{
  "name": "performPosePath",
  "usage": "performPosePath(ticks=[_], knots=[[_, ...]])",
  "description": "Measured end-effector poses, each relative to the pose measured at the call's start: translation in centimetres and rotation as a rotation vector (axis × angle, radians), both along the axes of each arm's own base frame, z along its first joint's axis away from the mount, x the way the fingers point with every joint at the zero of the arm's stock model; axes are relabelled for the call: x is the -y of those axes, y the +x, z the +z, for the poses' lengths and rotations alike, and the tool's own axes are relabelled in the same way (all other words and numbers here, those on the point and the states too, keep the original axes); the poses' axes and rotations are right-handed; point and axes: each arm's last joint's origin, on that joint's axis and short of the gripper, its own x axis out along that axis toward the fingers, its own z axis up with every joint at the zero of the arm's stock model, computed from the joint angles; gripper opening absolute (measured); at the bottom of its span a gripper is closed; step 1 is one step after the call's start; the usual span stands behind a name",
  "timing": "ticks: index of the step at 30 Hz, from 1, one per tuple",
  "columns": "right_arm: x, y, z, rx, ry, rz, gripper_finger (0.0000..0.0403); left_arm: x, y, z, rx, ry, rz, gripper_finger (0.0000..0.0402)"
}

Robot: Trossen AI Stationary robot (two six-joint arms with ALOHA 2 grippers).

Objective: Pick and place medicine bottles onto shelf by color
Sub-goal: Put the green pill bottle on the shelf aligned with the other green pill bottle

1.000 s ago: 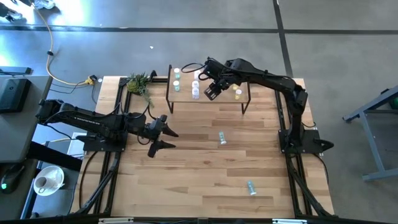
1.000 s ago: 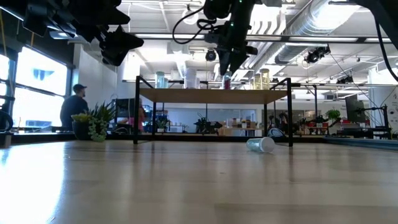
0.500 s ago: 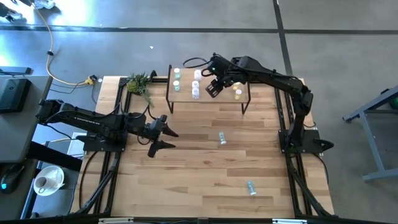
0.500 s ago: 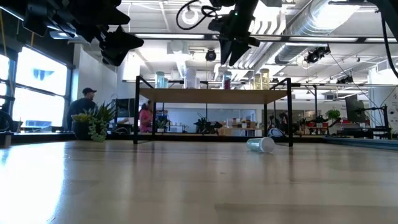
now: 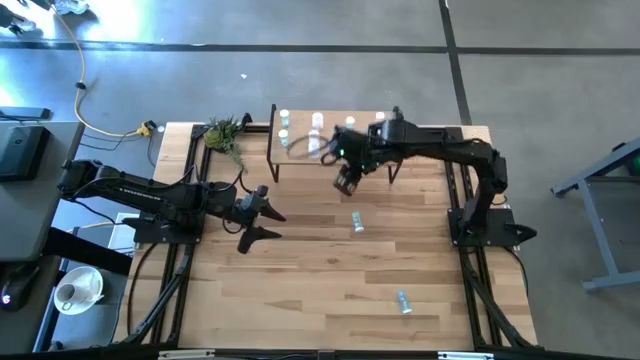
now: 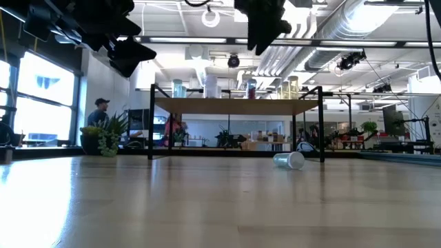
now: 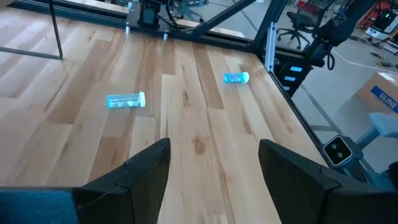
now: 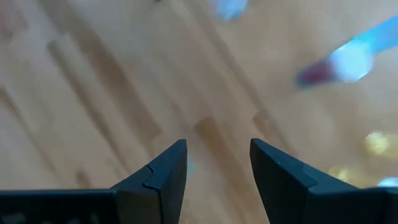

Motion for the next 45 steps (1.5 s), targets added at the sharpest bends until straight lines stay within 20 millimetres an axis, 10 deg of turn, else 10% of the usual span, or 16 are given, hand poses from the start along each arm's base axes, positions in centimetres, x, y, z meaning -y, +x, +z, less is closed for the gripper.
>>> performPosePath(ticks=[27,45], knots=[[-18.6,-5.6,-11.5,-0.340,-0.068,-0.079,0.0165,0.5,1.2,-1.8,-0.074,0.060,-0.049,0.0234],[-24.7,-8.4,-11.9,0.089,-0.293,-0.141,0.0165,0.4,4.5,-3.0,0.101,0.350,-0.140,0.0234]])
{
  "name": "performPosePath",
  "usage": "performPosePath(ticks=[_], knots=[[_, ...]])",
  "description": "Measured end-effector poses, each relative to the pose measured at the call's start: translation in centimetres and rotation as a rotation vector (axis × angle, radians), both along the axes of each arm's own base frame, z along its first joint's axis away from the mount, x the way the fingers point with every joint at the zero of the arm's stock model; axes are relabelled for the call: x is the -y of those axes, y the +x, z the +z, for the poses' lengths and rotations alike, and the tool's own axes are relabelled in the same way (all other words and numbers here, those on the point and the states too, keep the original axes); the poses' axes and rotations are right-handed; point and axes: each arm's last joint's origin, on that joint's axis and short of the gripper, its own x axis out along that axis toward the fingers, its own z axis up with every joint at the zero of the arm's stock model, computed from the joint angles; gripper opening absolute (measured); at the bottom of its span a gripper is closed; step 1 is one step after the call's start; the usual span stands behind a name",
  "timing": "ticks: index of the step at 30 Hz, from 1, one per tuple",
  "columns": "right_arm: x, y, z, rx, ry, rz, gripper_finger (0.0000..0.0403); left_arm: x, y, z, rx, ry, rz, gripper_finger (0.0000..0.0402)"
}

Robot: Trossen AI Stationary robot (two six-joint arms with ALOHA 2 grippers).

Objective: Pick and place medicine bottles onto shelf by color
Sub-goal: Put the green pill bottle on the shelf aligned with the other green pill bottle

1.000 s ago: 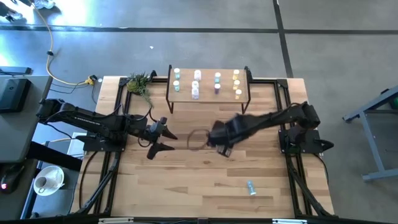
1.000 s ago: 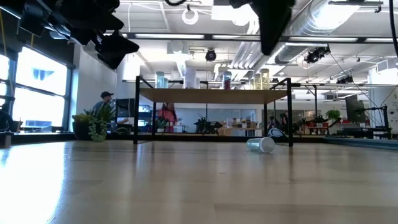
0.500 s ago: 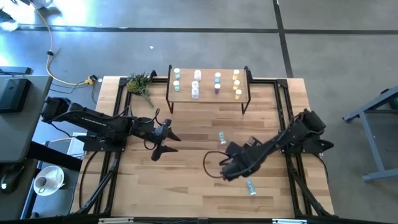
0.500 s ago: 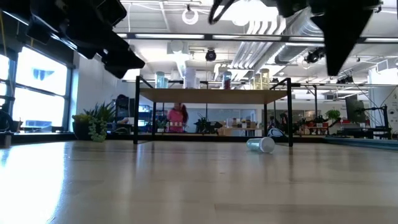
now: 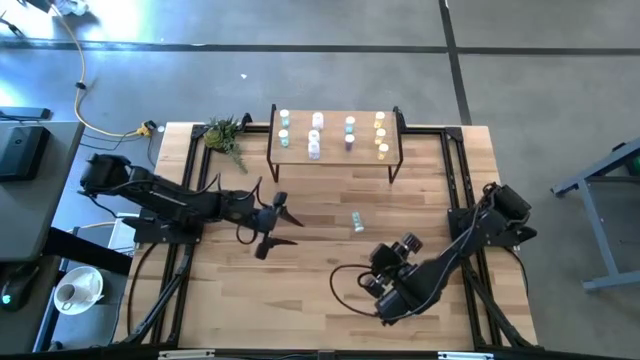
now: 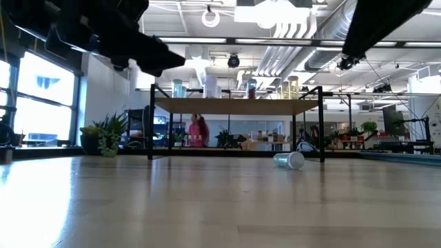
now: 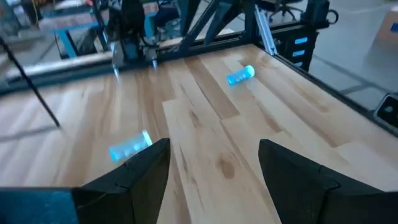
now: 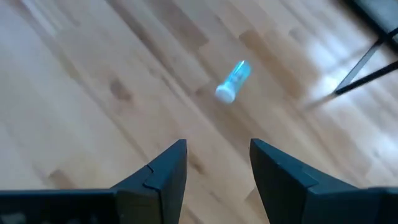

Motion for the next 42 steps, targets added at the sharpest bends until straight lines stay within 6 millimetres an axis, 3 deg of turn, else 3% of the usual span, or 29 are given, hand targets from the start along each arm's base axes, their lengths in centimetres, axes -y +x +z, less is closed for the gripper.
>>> performPosePath(ticks=[8,18,28,42], knots=[[2.1,1.3,1.5,-0.001,-0.059,-0.051,0.0165,-0.4,2.8,1.7,-0.023,0.179,-0.047,0.0234],[4.7,2.7,1.9,0.006,-0.099,-0.128,0.0165,-3.0,5.0,2.9,-0.184,0.305,-0.037,0.0234],[6.1,4.5,1.7,0.128,-0.072,-0.206,0.0165,-3.2,3.8,1.7,-0.398,0.198,-0.015,0.0234],[8.2,6.0,0.3,0.059,-0.053,-0.280,0.0165,0.7,1.7,-0.3,-0.700,0.122,-0.119,0.0234]])
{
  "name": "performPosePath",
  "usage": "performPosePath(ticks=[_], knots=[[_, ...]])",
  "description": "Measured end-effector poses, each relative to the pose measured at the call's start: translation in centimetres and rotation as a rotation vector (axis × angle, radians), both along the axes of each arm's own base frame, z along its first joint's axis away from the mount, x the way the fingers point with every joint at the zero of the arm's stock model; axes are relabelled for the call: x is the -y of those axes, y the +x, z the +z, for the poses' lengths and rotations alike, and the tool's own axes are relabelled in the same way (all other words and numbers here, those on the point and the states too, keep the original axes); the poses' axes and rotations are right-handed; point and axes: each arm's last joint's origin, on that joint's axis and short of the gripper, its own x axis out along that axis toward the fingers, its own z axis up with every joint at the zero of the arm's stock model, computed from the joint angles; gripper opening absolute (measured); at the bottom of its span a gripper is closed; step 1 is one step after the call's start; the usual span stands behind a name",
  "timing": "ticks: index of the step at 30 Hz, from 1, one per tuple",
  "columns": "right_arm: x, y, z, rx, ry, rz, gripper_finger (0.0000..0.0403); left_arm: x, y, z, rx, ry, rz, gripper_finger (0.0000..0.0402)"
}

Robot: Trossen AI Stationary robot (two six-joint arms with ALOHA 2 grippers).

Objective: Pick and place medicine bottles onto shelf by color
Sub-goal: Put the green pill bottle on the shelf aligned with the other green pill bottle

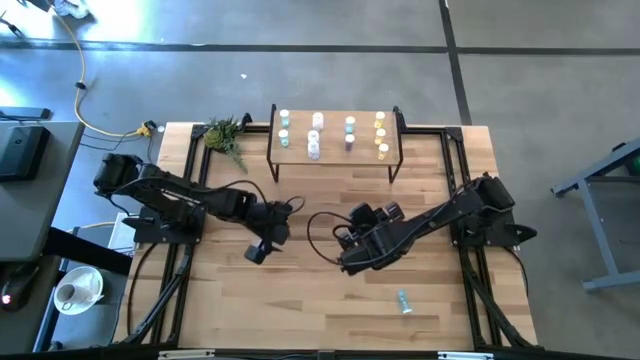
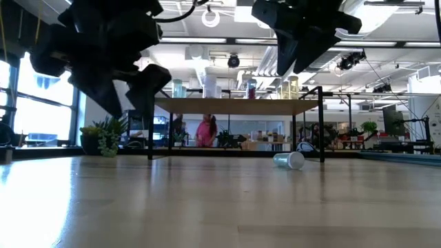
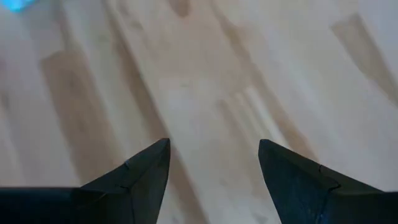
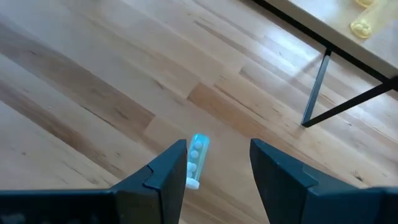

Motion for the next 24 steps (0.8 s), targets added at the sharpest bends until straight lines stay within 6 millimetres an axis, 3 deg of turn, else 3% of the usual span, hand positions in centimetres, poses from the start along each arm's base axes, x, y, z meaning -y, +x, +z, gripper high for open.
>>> performPosePath(ticks=[5,10,17,24], knots=[[0.1,0.1,0.0,-0.016,0.011,0.008,0.0165,1.6,-0.4,-0.5,-0.013,-0.012,-0.042,0.0234],[0.1,0.1,0.0,-0.028,0.008,0.023,0.0165,2.5,-1.9,-2.8,-0.042,-0.023,-0.060,0.0234],[0.4,0.6,0.0,-0.036,-0.013,0.069,0.0165,2.6,-3.4,-5.1,-0.048,-0.059,-0.007,0.0234],[2.1,1.5,-0.1,-0.087,0.042,0.105,0.0165,2.4,-4.6,-5.9,-0.022,-0.089,0.040,0.0234]])
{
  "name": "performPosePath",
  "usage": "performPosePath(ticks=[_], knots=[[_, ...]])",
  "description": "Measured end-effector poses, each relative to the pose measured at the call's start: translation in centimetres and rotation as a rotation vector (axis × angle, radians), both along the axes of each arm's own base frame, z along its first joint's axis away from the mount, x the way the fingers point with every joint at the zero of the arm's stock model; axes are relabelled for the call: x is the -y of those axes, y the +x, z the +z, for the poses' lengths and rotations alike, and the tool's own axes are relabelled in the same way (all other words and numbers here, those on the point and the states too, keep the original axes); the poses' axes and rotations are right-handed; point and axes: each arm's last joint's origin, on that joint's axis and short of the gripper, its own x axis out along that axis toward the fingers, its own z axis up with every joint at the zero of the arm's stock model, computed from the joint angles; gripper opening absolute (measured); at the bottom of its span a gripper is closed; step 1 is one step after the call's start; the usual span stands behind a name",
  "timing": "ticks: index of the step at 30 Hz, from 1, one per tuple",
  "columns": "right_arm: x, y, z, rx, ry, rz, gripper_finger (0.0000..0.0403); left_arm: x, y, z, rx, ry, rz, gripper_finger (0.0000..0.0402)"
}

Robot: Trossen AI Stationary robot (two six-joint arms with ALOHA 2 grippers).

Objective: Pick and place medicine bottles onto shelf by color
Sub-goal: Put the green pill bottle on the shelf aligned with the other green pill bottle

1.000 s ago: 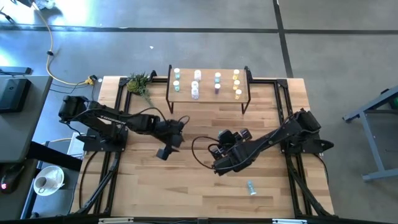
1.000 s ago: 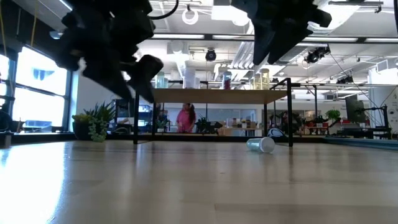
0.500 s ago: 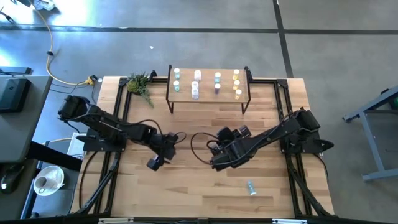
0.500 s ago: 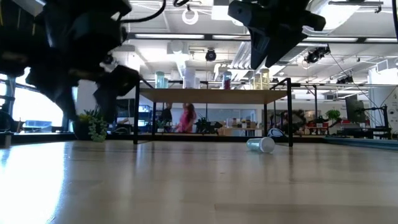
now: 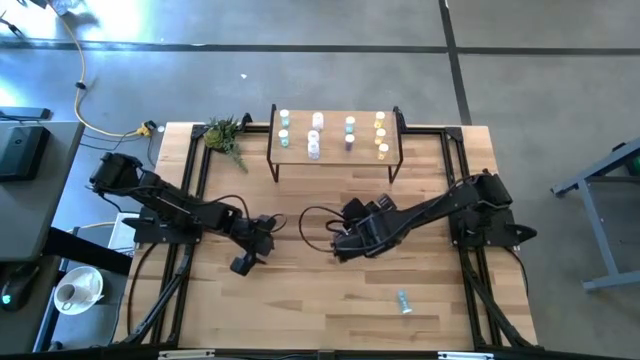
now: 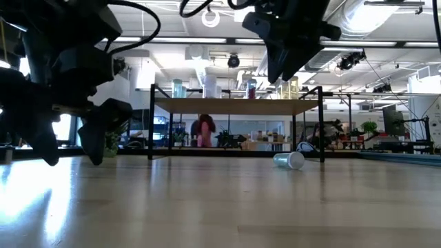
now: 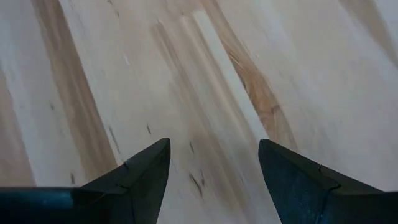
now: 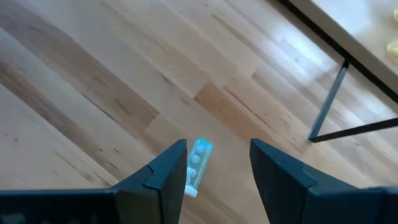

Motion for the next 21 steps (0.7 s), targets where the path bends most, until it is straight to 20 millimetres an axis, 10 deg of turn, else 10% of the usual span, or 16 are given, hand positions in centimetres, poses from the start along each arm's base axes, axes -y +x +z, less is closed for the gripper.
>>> performPosePath(ticks=[21], knots=[[3.4,0.9,-0.3,-0.143,0.117,0.082,0.0165,-0.7,-4.0,3.7,0.271,-0.024,0.112,0.0234]])
